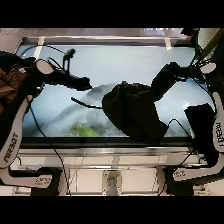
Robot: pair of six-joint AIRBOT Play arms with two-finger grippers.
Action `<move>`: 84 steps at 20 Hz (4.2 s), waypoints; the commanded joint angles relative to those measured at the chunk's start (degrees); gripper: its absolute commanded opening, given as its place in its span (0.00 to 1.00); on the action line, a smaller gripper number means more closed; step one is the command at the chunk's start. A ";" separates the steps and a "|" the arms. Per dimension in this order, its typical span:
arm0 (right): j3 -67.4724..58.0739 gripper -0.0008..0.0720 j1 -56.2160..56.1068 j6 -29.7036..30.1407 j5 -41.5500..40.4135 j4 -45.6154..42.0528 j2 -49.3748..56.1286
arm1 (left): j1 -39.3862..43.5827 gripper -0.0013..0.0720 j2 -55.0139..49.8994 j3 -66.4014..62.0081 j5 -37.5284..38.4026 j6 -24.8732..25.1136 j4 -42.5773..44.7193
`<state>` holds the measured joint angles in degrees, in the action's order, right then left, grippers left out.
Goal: Fold the clothes and pants, and hang the long-sleeved shirts on hangers.
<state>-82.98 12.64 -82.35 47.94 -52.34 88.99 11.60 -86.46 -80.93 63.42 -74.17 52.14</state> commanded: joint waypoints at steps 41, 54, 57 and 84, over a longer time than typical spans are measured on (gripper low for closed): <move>55.08 0.02 20.41 24.61 7.63 14.45 -24.57 | 4.20 0.05 -21.46 -0.02 -8.13 5.64 -25.16; 39.56 0.02 11.85 21.64 -3.23 25.73 -19.69 | 0.13 0.04 -5.81 1.92 3.37 -6.93 10.49; 33.53 0.02 5.66 19.08 -7.06 25.18 -12.83 | 0.15 0.04 -0.59 9.46 2.43 -9.38 12.70; 45.79 0.54 24.94 11.82 13.84 9.64 -36.74 | -0.98 0.99 41.79 66.84 -52.04 -41.38 -3.43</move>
<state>-46.70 36.32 -70.13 64.10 -50.54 56.47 10.46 -46.13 -18.74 22.37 -112.36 52.84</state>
